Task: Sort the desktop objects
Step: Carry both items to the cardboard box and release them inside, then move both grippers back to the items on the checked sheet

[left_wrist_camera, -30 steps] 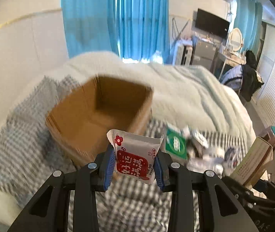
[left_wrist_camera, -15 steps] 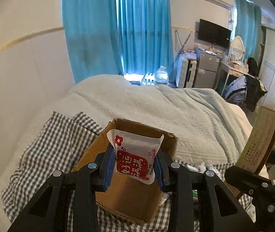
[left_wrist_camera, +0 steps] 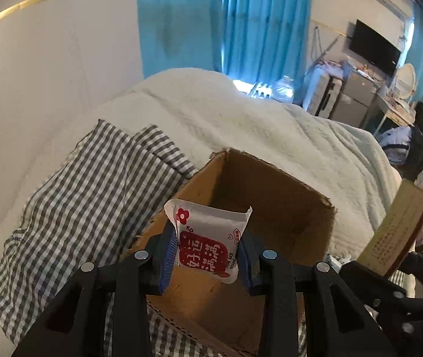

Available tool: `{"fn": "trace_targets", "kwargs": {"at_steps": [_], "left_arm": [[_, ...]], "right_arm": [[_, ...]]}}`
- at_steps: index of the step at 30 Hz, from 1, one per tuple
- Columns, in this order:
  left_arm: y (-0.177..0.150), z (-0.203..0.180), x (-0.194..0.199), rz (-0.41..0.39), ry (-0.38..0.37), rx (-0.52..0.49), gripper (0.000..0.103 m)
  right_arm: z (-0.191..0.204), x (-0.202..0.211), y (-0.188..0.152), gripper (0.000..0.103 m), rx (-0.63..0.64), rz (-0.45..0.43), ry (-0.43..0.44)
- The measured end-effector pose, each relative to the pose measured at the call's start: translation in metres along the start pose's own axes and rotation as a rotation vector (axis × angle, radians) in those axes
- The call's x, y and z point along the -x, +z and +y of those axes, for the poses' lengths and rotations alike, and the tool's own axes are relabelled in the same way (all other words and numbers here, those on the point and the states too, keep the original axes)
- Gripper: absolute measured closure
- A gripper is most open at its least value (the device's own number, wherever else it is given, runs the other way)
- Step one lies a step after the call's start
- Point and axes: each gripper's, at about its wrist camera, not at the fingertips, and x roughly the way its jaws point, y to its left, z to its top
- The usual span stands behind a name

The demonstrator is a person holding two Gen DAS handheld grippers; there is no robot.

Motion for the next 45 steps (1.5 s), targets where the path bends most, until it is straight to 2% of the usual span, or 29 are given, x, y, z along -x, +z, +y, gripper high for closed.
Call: {"fn": "trace_targets", "kwargs": {"at_steps": [3,5,6,8,9,10,12,14,16,21,27,30,34,39,45], "left_arm": [[-0.001,0.007,-0.003,0.007,0.003,0.009,0.065],[-0.002,0.012,-0.003,0.015,0.005,0.027,0.059],[-0.001,0.013,-0.003,0.017,0.004,0.034,0.052],[-0.001,0.017,0.000,0.023,-0.002,0.056,0.047],[0.000,0.018,0.001,0.026,-0.006,0.062,0.041],[0.001,0.019,0.001,0.025,-0.011,0.064,0.032],[0.001,0.019,0.007,0.013,-0.008,0.064,0.022],[0.002,0.016,0.014,-0.009,-0.008,0.057,0.020],[0.002,0.013,0.019,-0.023,-0.012,0.045,0.012],[-0.005,-0.006,0.036,-0.056,-0.005,0.020,0.010],[-0.017,-0.046,0.065,-0.111,-0.010,-0.032,0.004],[-0.023,-0.065,0.078,-0.141,-0.022,-0.051,0.000],[-0.032,-0.093,0.092,-0.174,-0.059,-0.063,0.000],[-0.046,-0.124,0.090,-0.163,-0.105,-0.100,0.000],[-0.067,-0.163,0.077,-0.136,-0.129,-0.200,0.000]], "right_arm": [[0.003,-0.011,0.002,0.024,-0.033,0.005,-0.012],[0.005,-0.013,0.001,0.024,-0.041,0.004,-0.008],[0.005,-0.015,0.003,0.023,-0.040,0.003,-0.011],[0.007,-0.010,0.006,0.011,-0.031,-0.027,-0.027],[0.008,-0.007,0.010,0.009,-0.024,-0.040,-0.034],[0.007,-0.004,0.011,0.009,-0.016,-0.051,-0.038],[0.002,0.004,0.013,0.009,-0.015,-0.070,-0.048],[-0.006,0.015,0.013,0.009,-0.028,-0.088,-0.059],[-0.015,0.025,0.011,0.009,-0.047,-0.094,-0.065],[-0.044,0.052,0.001,0.009,-0.089,-0.099,-0.096],[-0.074,0.083,-0.019,0.009,-0.051,-0.116,-0.155],[-0.092,0.099,-0.034,0.009,-0.052,-0.119,-0.179],[-0.119,0.113,-0.056,0.009,-0.066,-0.108,-0.217],[-0.153,0.119,-0.085,0.009,-0.081,-0.068,-0.261],[-0.193,0.121,-0.111,0.009,-0.115,-0.022,-0.296]]}}
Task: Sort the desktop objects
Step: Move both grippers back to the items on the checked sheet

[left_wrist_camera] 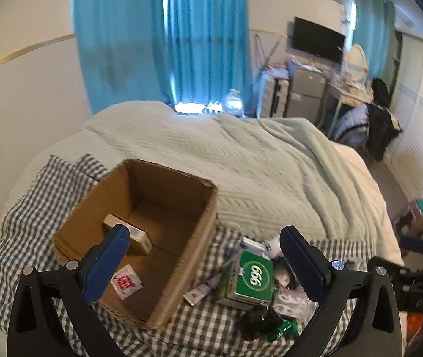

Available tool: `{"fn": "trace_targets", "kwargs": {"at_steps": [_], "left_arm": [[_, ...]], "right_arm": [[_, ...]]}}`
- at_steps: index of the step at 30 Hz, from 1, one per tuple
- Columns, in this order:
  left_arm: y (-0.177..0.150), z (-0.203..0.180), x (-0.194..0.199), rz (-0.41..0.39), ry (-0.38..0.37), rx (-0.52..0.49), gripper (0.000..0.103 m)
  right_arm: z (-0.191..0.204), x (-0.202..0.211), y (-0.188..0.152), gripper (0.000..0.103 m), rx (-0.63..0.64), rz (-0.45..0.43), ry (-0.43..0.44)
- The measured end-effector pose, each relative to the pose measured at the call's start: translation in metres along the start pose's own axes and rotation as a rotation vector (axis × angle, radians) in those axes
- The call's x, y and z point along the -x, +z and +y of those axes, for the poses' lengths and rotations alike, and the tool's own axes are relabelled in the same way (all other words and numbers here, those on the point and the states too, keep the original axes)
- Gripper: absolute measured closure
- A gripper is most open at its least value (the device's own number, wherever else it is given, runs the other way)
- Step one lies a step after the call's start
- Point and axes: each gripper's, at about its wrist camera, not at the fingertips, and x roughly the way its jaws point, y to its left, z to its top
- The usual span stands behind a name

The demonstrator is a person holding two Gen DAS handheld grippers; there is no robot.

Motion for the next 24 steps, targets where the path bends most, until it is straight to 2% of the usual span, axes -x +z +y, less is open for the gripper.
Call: {"fn": "trace_targets", "kwargs": {"at_steps": [4,10,15,20,24], "left_arm": [[-0.012,-0.019,-0.012,0.021,-0.013,-0.039,0.000],[-0.037,-0.036,-0.032,0.064,-0.032,-0.042,0.000],[-0.056,-0.045,-0.057,0.133,-0.046,-0.052,0.000],[-0.069,-0.054,-0.077,0.169,-0.037,-0.084,0.000],[-0.083,-0.068,-0.095,0.211,-0.039,-0.133,0.000]], "right_arm": [[-0.020,-0.007,-0.005,0.009,-0.038,0.024,-0.001],[-0.038,-0.020,-0.006,0.009,-0.080,0.060,0.014],[-0.043,-0.031,-0.009,0.009,-0.080,0.086,-0.001],[-0.046,-0.041,-0.010,0.009,-0.080,0.112,-0.010],[-0.048,-0.046,-0.012,0.009,-0.078,0.128,-0.013]]}}
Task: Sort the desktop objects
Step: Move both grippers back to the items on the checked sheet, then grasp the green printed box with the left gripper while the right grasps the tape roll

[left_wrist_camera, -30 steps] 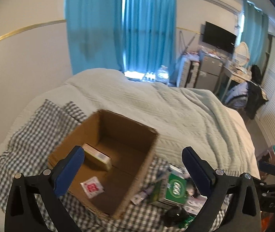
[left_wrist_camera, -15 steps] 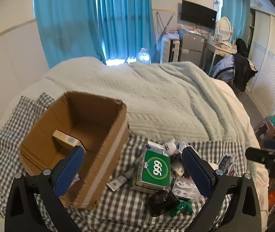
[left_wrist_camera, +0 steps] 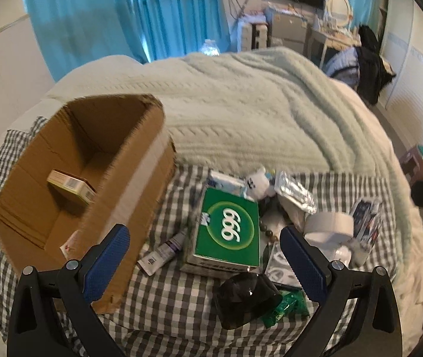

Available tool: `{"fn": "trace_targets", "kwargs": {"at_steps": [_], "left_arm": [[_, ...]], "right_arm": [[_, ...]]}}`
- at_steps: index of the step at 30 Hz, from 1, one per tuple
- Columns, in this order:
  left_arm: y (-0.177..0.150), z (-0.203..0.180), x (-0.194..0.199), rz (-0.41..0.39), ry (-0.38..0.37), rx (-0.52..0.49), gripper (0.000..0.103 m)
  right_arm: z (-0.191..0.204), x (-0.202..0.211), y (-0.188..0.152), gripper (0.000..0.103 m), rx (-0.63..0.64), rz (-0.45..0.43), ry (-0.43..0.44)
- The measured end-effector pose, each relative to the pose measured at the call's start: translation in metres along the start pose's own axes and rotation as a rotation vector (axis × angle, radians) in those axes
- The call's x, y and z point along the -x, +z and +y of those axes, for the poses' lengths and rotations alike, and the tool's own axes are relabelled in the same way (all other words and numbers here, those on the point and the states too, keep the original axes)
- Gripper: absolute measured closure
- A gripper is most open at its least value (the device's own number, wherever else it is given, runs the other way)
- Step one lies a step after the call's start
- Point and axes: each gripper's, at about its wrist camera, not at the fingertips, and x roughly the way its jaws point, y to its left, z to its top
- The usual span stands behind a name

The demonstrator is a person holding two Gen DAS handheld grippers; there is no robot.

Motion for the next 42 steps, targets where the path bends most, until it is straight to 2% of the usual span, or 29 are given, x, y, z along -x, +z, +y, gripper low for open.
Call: {"fn": "trace_targets", "kwargs": {"at_steps": [7,11,14,18,29,33,36,38,40,42], "left_arm": [[-0.008,-0.022,-0.029,0.021,0.032,-0.113,0.000],[-0.010,-0.019,-0.043,0.039,0.035,-0.092,0.000],[-0.010,-0.012,-0.055,0.066,0.001,-0.036,0.000],[-0.009,-0.011,-0.070,0.108,-0.036,-0.011,0.000],[-0.015,-0.024,-0.099,0.156,0.004,-0.084,0.000],[-0.017,-0.020,-0.110,0.167,0.039,-0.113,0.000],[-0.016,-0.012,-0.113,0.160,0.008,-0.086,0.000],[-0.016,-0.010,-0.115,0.161,-0.008,-0.069,0.004],[-0.017,-0.011,-0.116,0.175,-0.023,-0.078,0.017],[-0.018,-0.014,-0.115,0.178,-0.017,-0.100,0.017]], "right_arm": [[-0.001,-0.021,-0.003,0.009,0.021,0.046,-0.020],[-0.001,-0.045,-0.006,0.009,0.047,0.098,-0.050],[-0.001,-0.062,-0.006,0.009,0.058,0.126,-0.077],[-0.013,-0.087,-0.006,0.009,-0.017,0.188,-0.048],[-0.041,-0.153,0.003,0.009,-0.299,0.336,0.066],[-0.031,-0.172,0.001,0.009,-0.278,0.385,0.063],[-0.026,-0.179,0.001,0.009,-0.257,0.401,0.054],[-0.025,-0.183,0.000,0.009,-0.260,0.412,0.049],[-0.024,-0.185,0.001,0.009,-0.265,0.418,0.051],[-0.022,-0.187,0.001,0.009,-0.253,0.428,0.046]]}}
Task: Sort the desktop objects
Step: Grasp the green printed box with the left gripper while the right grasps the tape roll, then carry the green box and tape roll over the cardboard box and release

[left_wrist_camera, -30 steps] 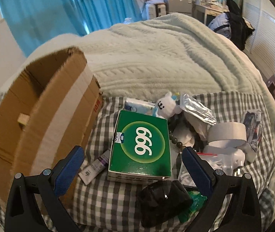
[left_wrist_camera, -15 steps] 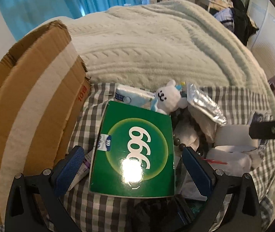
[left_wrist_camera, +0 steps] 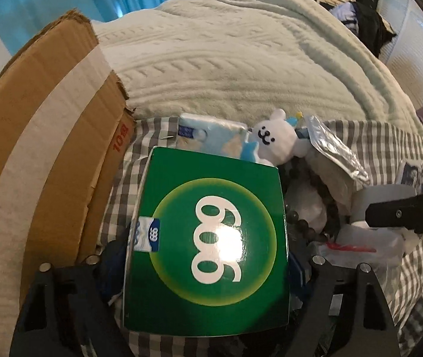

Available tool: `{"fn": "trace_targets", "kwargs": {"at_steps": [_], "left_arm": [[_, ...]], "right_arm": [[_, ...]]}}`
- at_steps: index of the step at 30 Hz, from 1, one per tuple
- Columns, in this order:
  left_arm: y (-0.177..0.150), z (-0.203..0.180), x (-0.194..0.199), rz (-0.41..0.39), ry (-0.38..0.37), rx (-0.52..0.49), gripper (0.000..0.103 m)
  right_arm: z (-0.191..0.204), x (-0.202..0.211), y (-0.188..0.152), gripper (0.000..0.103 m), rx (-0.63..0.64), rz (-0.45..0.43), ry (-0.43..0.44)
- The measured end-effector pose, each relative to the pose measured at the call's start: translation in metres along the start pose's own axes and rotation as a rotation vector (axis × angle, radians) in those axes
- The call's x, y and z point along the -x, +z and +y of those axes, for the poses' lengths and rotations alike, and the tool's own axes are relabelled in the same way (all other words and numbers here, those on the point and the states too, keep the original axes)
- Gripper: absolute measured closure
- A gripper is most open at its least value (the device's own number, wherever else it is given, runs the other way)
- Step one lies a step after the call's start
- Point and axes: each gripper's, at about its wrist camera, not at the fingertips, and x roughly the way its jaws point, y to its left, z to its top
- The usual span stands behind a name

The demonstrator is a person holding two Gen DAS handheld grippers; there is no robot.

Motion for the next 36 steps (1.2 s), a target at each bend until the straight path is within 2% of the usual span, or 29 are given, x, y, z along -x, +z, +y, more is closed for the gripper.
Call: {"fn": "trace_targets", "kwargs": {"at_steps": [1,3,8,14,16,24,30,36], "left_arm": [[-0.001,0.000,0.001,-0.001,-0.004,-0.007,0.018],[-0.001,0.000,0.002,-0.001,-0.010,-0.012,0.019],[-0.001,0.008,0.014,-0.012,-0.032,0.014,0.020],[0.001,0.012,0.040,-0.054,-0.070,0.025,0.020],[0.001,0.011,0.052,-0.071,-0.076,0.021,0.020],[-0.005,0.026,0.102,-0.140,-0.116,0.030,0.020],[-0.005,0.057,0.142,-0.185,-0.158,0.117,0.020],[0.007,0.102,0.200,-0.284,-0.185,0.193,0.020]], "right_arm": [[0.001,0.000,0.000,0.009,0.006,-0.003,-0.009],[0.004,0.002,-0.001,0.019,0.010,-0.009,-0.015],[0.014,0.014,-0.006,0.019,0.053,-0.034,-0.079],[0.037,0.059,-0.018,0.020,0.208,-0.195,-0.248],[0.046,0.079,-0.023,0.020,0.242,-0.242,-0.268],[0.047,0.129,-0.036,0.020,0.261,-0.327,-0.207],[0.079,0.165,-0.060,0.020,0.264,-0.404,-0.128],[0.124,0.207,-0.086,0.020,0.323,-0.501,-0.037]]}}
